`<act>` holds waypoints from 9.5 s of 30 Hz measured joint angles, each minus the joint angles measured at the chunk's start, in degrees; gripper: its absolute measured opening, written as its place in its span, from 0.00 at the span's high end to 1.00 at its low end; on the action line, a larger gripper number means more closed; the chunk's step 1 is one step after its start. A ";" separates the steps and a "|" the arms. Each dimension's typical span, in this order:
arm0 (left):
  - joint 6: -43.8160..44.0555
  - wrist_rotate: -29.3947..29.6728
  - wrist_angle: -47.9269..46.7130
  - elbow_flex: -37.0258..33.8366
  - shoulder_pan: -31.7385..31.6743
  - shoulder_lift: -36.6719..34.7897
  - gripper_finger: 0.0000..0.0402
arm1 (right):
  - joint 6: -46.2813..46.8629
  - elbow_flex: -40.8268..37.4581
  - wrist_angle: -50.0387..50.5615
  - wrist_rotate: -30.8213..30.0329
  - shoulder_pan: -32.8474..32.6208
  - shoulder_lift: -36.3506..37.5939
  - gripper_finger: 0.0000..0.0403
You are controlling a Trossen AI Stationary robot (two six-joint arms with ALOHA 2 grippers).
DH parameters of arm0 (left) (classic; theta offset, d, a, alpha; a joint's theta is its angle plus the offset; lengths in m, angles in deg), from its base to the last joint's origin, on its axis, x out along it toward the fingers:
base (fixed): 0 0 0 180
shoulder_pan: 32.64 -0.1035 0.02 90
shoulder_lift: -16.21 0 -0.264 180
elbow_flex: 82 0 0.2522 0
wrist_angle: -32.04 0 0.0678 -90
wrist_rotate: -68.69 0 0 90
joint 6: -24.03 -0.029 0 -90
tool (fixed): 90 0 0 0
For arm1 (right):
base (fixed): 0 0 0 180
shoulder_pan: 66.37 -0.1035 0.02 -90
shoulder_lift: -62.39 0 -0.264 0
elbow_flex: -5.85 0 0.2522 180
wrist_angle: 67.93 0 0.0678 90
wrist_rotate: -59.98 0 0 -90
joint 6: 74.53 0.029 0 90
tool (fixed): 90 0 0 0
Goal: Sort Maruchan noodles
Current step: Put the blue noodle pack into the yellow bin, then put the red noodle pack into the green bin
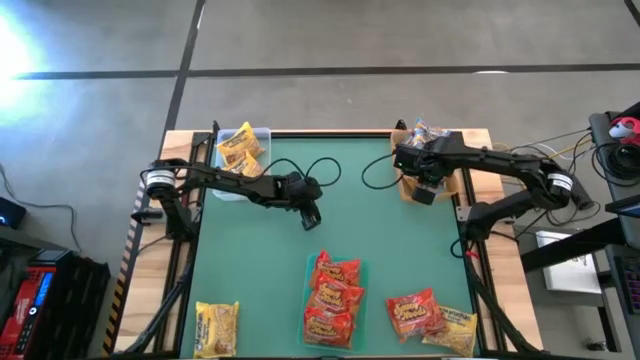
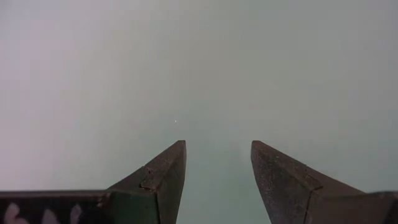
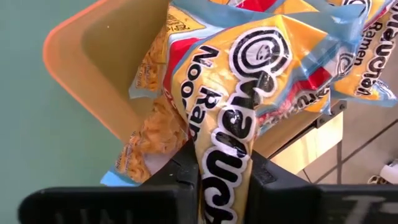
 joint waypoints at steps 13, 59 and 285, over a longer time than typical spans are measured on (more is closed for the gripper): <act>0.20 -0.03 -0.36 -0.12 0.00 0.02 0.59 | -0.63 3.61 0.08 -1.55 -0.02 3.07 0.77; 5.42 0.00 2.81 -8.63 7.74 -13.14 0.59 | 70.43 4.58 -32.37 35.07 -68.46 -11.22 0.81; 14.16 2.71 20.00 -10.84 6.93 1.57 0.59 | 0.27 -12.02 -65.01 6.40 -20.41 -13.38 0.84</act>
